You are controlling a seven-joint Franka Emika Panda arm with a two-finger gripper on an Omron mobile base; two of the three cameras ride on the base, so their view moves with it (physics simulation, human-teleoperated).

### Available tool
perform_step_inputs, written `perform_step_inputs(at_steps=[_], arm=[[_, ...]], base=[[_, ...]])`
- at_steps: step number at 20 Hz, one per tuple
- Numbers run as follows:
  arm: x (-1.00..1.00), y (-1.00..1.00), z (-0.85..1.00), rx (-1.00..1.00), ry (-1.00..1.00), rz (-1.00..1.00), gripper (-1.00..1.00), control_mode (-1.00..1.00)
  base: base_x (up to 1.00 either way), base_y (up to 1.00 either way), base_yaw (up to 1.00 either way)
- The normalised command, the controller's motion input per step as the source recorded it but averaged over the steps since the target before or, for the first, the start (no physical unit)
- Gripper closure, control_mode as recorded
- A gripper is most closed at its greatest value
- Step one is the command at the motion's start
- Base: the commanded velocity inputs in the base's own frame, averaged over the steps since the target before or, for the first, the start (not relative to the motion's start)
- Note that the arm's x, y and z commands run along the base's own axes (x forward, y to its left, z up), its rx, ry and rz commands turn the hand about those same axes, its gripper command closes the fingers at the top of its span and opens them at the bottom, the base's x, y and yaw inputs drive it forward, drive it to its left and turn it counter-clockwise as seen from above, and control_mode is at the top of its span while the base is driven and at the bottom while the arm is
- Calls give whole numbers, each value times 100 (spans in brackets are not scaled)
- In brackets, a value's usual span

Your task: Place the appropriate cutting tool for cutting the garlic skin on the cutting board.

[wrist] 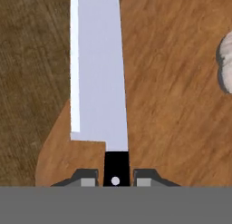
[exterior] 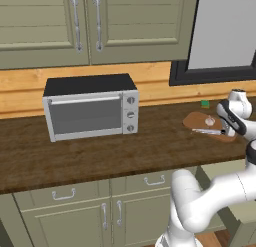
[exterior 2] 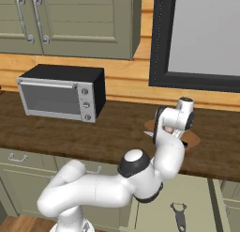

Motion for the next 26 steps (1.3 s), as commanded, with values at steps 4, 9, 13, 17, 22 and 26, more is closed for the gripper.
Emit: perform_step_inputs(at_steps=[4, 9, 13, 17, 22, 26], arm=[[-6, 5, -3, 0, -6, 0, -100, -100], [-60, 0, 56, 0, -17, 0, -100, -100], [-79, 21, 69, 0, -13, 0, -100, -100], [-72, 49, 34, 0, -7, 0, -100, -100], [-71, 40, 25, -2, -17, 0, -100, -100], [-84, 19, 56, -10, -37, 0, -100, -100]], base=[[0, 0, 0], [0, 0, 0], [0, 0, 0], [0, 0, 0], [0, 0, 0], [0, 0, 0]])
